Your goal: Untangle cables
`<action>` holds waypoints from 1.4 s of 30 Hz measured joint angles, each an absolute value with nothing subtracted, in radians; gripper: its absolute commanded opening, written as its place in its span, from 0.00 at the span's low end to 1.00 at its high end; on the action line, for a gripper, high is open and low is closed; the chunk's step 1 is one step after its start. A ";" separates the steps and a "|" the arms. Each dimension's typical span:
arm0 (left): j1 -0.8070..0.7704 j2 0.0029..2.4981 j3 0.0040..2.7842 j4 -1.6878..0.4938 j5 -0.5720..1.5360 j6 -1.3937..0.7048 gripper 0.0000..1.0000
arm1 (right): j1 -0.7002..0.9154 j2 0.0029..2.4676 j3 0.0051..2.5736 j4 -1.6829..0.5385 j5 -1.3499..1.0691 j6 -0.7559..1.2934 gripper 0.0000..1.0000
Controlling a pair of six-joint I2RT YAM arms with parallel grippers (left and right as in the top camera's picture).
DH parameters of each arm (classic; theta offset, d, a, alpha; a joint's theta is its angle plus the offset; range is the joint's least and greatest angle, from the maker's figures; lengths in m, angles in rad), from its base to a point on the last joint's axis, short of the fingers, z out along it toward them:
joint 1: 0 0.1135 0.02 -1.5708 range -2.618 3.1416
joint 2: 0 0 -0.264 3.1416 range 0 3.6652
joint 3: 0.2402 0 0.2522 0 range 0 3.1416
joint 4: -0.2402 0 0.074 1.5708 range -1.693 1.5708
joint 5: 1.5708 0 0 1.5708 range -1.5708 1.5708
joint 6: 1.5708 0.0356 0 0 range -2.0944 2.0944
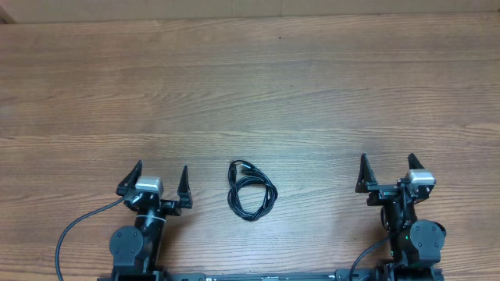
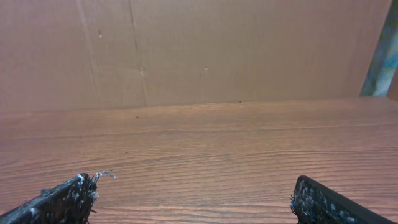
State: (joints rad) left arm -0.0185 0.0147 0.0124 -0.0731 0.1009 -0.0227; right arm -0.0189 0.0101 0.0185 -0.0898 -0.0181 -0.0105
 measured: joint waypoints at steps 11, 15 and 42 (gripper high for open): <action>-0.019 0.015 0.012 -0.067 0.070 0.007 1.00 | -0.019 0.010 0.019 -0.089 -0.019 -0.010 1.00; -0.019 0.015 0.009 -0.013 0.024 0.040 1.00 | -0.019 0.010 0.019 -0.089 -0.019 -0.010 1.00; -0.019 0.015 0.009 -0.076 -0.020 0.063 1.00 | -0.019 0.010 0.019 -0.089 -0.019 -0.010 1.00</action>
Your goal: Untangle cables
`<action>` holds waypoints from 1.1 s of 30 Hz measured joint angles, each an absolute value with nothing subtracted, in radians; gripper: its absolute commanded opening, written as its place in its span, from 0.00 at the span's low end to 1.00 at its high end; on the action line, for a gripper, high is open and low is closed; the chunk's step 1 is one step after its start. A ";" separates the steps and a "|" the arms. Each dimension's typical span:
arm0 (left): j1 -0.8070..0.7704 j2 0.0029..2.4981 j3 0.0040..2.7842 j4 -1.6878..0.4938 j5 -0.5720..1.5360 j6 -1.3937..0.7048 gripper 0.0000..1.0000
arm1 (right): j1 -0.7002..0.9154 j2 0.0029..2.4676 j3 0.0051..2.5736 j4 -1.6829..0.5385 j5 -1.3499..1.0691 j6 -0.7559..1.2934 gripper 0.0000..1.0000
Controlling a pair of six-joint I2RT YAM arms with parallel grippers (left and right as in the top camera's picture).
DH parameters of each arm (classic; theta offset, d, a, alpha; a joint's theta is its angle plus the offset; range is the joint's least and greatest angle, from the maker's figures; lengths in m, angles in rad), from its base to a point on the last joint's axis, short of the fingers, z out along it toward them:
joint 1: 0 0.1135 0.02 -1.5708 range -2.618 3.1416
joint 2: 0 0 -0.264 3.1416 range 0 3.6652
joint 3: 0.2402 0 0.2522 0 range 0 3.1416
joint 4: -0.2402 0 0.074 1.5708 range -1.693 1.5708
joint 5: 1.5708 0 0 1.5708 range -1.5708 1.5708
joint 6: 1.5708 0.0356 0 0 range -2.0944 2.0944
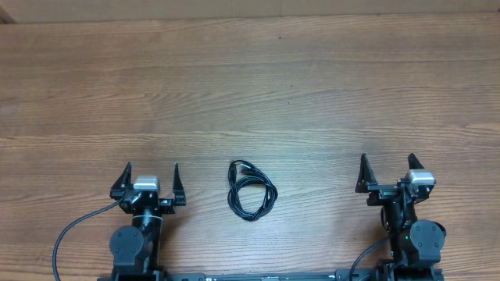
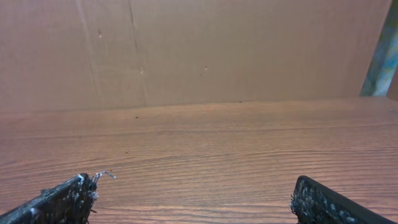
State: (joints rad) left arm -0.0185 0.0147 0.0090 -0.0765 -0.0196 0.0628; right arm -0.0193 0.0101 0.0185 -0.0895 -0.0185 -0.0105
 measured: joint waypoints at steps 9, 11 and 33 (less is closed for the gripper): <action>-0.019 0.015 0.009 -0.076 -0.010 0.056 0.99 | -0.019 0.010 0.019 -0.090 -0.019 -0.010 1.00; -0.019 0.015 0.009 -0.076 0.003 0.041 0.99 | -0.019 0.010 0.019 -0.089 -0.018 -0.010 1.00; -0.019 0.015 0.010 -0.078 0.072 -0.024 1.00 | -0.019 0.010 0.019 -0.090 -0.019 -0.010 1.00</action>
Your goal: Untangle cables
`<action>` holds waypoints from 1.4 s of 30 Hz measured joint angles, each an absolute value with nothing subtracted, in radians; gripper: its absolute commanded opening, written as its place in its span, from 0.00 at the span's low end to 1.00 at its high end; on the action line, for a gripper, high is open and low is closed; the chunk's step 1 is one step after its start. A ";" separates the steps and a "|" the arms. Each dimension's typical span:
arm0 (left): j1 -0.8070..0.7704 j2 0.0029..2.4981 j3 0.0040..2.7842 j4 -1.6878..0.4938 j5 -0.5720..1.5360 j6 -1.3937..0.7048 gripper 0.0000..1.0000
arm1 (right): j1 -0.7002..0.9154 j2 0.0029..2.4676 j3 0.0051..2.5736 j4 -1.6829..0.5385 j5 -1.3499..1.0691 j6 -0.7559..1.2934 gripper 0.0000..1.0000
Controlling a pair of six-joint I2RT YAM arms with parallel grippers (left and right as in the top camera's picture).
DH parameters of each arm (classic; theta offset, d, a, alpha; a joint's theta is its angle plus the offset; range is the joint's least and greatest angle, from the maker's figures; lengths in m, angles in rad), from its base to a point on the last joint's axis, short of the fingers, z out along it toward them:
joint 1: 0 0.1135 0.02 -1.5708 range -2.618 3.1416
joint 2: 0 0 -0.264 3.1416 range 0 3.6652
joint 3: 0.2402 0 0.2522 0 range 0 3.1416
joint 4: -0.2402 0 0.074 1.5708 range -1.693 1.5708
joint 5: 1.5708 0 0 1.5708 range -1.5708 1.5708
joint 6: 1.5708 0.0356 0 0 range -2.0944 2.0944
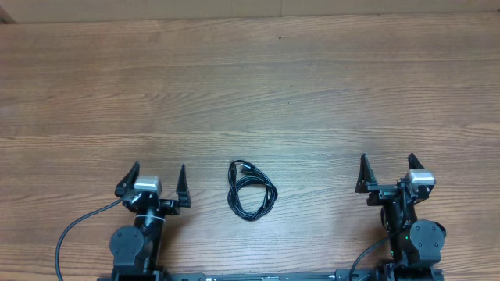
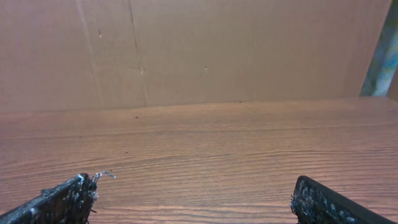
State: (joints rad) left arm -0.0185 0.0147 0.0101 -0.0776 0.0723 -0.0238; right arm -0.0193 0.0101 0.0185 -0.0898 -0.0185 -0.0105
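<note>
A thin black cable (image 1: pixel 250 190) lies coiled in a small tangled bundle on the wooden table (image 1: pixel 250 86), near the front edge between the two arms. My left gripper (image 1: pixel 155 178) stands open to the cable's left, nothing between its fingers. My right gripper (image 1: pixel 387 166) is open well to the cable's right, also empty. In the right wrist view both fingertips (image 2: pixel 68 196) show at the bottom corners with bare wood between them; the cable is out of that view.
A brown cardboard wall (image 2: pixel 199 50) stands along the table's far edge. A grey-green upright (image 2: pixel 380 56) shows at the far right. The arm bases and their black leads (image 1: pixel 74 234) sit at the table's front edge.
My left gripper has shifted slightly to the right, back toward the cable, still open. The right arm and the cable have not moved.
Both grippers were open beside the coiled cable. Then the left gripper stood a little further left and nearer the front edge. Now it is back close to where it first stood. The cable and right arm stayed put throughout.
</note>
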 measured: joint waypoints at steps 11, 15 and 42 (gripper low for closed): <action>-0.019 0.015 0.075 -0.233 0.167 -0.054 1.00 | -0.019 0.010 0.019 -0.089 -0.018 -0.010 1.00; -0.019 0.015 0.076 -0.237 0.184 -0.053 1.00 | -0.019 0.010 0.019 -0.089 -0.018 -0.010 1.00; -0.019 0.408 0.570 -0.514 0.258 -0.079 0.99 | -0.019 0.010 0.019 -0.089 -0.019 -0.010 1.00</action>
